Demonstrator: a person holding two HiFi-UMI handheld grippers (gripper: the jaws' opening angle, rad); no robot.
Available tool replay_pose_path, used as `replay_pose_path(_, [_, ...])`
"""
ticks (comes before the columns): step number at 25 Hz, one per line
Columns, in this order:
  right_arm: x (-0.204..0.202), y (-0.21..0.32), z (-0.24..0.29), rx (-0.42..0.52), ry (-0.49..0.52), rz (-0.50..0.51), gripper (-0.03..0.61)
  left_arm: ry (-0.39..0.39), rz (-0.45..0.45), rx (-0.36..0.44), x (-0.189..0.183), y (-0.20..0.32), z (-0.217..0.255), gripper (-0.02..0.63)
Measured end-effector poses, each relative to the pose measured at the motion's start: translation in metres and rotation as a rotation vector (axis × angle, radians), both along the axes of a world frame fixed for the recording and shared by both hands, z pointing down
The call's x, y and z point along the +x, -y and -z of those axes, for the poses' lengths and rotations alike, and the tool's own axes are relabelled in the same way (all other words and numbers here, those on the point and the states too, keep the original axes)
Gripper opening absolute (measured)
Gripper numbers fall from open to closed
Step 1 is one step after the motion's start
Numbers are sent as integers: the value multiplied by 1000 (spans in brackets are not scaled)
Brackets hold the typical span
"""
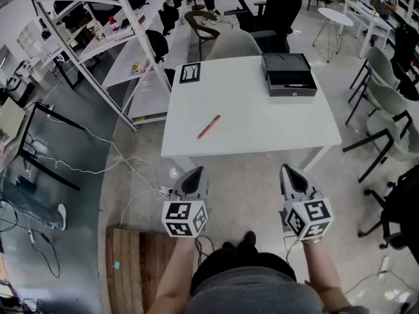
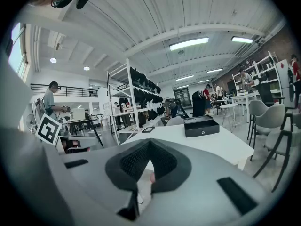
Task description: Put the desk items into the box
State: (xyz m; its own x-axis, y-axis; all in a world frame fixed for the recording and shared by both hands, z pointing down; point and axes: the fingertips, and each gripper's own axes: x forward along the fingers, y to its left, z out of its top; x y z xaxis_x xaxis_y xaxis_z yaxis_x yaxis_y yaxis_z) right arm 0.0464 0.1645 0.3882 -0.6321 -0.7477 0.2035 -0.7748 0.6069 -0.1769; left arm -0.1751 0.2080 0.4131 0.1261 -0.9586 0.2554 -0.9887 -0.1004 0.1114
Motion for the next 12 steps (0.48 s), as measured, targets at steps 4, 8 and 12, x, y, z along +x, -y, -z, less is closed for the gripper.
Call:
replay_pose_path(4, [3,2,2,23,10,16,3,17,-2,0,7,3,1,6])
replay_pose_path(8, [2,4,5,21,31,27,3,37,8,-7,7,11,2,6])
replay_pose_path(12, [1,5,7,15,44,21,3,50,10,-4,3,21,5,8])
